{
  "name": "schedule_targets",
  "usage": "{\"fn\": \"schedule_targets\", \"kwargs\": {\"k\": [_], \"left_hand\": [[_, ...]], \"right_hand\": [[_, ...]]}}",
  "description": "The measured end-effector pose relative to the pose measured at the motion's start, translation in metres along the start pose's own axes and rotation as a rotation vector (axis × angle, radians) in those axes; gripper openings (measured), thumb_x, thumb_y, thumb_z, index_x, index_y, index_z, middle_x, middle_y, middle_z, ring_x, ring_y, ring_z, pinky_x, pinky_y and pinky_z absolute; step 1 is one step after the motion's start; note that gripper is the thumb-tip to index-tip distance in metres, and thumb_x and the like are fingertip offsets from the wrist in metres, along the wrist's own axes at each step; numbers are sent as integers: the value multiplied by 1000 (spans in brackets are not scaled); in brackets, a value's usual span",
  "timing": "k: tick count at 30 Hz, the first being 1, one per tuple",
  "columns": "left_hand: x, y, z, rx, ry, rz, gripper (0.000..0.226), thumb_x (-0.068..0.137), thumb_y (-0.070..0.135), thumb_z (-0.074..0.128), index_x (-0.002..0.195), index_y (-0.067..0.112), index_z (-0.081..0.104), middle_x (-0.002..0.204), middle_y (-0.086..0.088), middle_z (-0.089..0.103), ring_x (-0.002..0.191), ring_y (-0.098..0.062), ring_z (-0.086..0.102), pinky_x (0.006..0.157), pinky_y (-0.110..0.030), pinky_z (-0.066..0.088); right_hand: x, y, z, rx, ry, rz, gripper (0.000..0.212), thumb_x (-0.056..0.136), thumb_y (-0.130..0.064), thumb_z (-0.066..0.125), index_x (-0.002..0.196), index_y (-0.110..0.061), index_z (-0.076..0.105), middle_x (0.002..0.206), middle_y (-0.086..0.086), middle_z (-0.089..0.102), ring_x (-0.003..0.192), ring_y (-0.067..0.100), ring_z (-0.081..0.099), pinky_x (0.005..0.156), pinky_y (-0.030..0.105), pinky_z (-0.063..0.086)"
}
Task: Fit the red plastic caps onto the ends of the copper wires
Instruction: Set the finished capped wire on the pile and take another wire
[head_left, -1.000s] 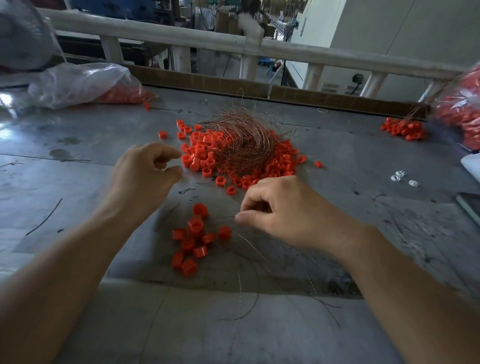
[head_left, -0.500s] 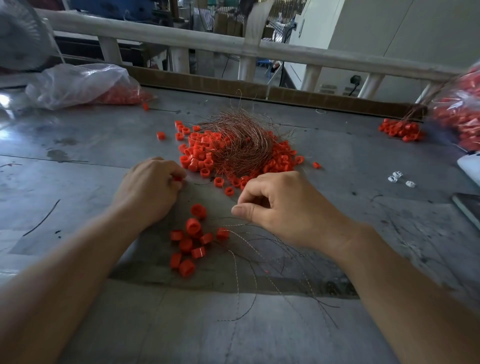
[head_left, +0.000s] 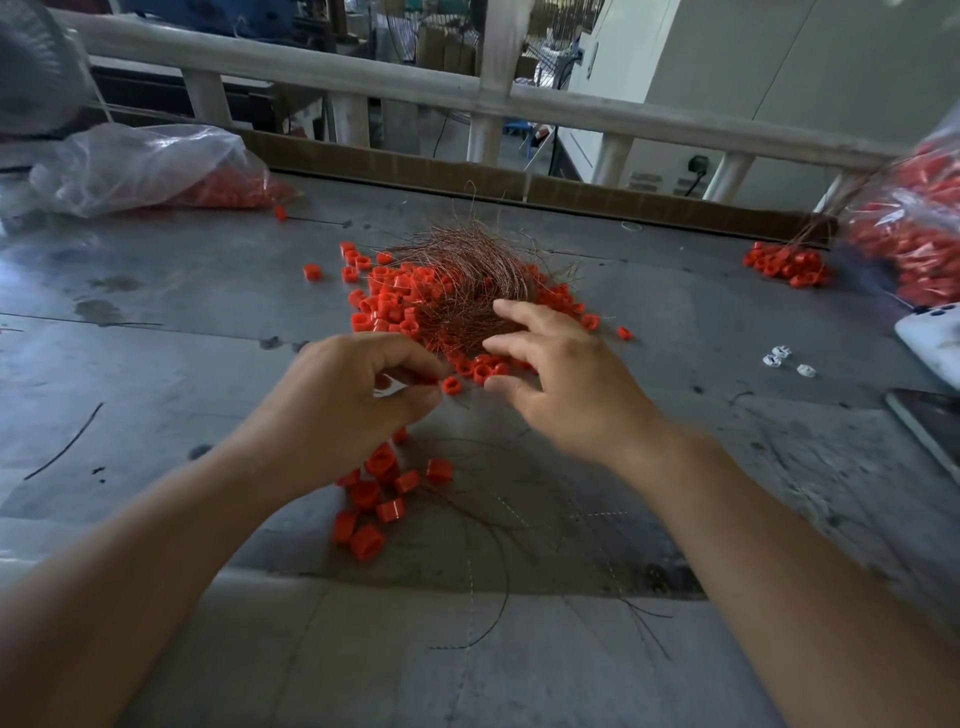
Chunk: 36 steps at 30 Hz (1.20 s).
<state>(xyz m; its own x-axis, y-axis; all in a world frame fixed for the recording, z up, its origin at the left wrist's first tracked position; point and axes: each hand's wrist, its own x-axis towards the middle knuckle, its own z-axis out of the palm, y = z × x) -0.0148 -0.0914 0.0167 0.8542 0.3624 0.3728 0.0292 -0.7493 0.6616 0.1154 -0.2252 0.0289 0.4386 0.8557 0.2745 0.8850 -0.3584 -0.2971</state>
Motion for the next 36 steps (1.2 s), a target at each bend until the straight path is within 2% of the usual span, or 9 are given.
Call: {"fn": "schedule_targets", "kwargs": {"k": [5,9,13,15,17,21,30,33,36], "left_hand": [[-1,1,-3,-43,-7,41,20,72,27,63,73,46,58,74,41,59,74,12,58,64,-7,42],[-1,0,-4,-57,-3,60,24,74,22,65,74,45,58,71,41,58,74,13,58,68,-3,42],[0,-2,-3,-62,-4,62,28,76,19,67,73,46,58,72,40,59,74,12,58,67,-2,42],[-1,-2,-3,-68,-3,59,29,76,19,67,73,46,58,74,41,59,75,12,58,67,-3,43],[-1,-2,-3,-76,-5,58,29,76,19,67,73,46,58,75,41,59,74,11,58,67,-4,43],[-2,-3,-3,-76,-8,41,25,75,23,67,72,46,58,75,39,60,73,8,59,62,-6,44],[-2,0,-2,-94,-4,22,27,74,20,68,72,45,59,70,27,62,70,4,61,62,-5,44],[-2,1,-2,-87,2,15,29,75,18,68,72,45,59,73,34,62,71,6,61,61,-2,42],[-3,2,-2,-91,1,15,31,76,17,68,72,46,58,80,39,59,72,7,60,61,-3,43]], "right_hand": [[4,5,11,-28,-121,-33,57,92,-29,50,142,-11,28,152,-6,18,139,5,8,103,12,0],[3,3,9,23,31,-43,45,91,-22,54,132,-7,45,143,0,39,133,10,29,101,9,11],[2,1,3,123,245,-35,18,81,-10,66,97,-3,69,104,7,66,96,16,58,83,6,31],[1,1,1,167,305,-29,6,77,-4,69,83,-5,69,86,4,66,78,13,57,72,5,36],[1,1,2,188,355,-13,8,76,-2,69,80,-6,63,77,0,64,71,10,56,67,10,40],[1,2,3,253,392,-7,15,76,0,68,89,-7,66,77,-7,64,75,5,62,72,15,47],[-1,1,4,213,460,-98,15,79,-3,64,91,-4,72,91,7,72,84,11,65,78,14,46],[-2,0,3,243,540,-83,14,78,-3,63,89,-4,73,89,3,72,83,0,62,75,11,47],[-4,1,0,306,604,-56,13,79,-5,64,89,-6,72,81,-10,65,65,-9,58,61,2,43]]}}
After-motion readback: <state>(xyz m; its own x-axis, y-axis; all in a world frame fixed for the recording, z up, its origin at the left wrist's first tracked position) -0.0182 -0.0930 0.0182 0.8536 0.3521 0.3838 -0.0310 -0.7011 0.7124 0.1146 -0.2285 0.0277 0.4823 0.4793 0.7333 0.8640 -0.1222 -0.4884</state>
